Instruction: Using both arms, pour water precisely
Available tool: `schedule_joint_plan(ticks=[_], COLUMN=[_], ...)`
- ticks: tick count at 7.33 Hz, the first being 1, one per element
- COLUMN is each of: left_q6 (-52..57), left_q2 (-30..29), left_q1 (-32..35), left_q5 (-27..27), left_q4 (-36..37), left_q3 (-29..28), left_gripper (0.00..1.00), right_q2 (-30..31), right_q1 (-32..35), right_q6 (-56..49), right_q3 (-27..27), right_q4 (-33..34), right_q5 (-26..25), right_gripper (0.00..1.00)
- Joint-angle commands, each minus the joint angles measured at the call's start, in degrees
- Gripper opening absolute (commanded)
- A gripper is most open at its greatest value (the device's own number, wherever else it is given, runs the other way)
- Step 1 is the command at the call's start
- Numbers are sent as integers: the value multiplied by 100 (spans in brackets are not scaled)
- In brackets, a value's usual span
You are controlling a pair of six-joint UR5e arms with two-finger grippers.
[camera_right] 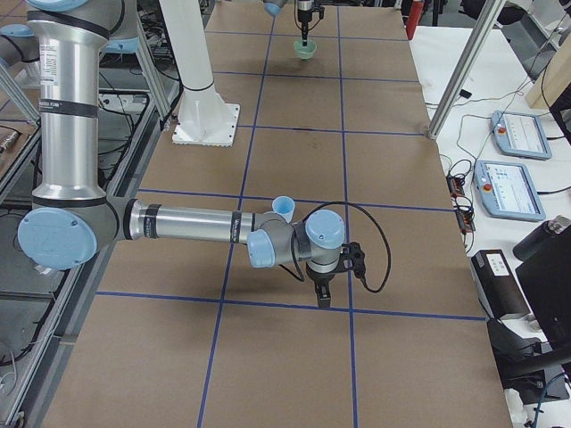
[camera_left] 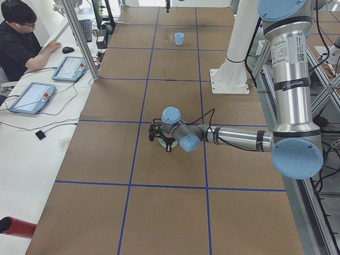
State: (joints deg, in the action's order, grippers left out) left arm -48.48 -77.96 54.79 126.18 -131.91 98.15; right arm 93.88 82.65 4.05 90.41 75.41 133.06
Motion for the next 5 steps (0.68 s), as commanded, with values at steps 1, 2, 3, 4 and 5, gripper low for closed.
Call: schedule_joint_plan(ticks=[1,2,3,4,5], left_q6=[538,784,1022,1103,1103], left_q2=[482,553,554,536,501], left_q1=[206,312,470,489,489], left_q5=[126,117,160,170,196], left_q4=[-650,-835,-932,-951,-942], left_q3=[-409,-663,-849,-877,-842], left_gripper=[0,0,63,100,100], right_q2=[-36,-45,-45,-36,-28], right_q1=[5,6,6,6,6], right_q6=[-9,-9,-18,-1,17], right_q3=[2,20,72,125,134], right_q4=[0,0,-9,-9,-9], right_q5=[-17,-8,-8,-17,-60], right_gripper=[99,99,99,99,99])
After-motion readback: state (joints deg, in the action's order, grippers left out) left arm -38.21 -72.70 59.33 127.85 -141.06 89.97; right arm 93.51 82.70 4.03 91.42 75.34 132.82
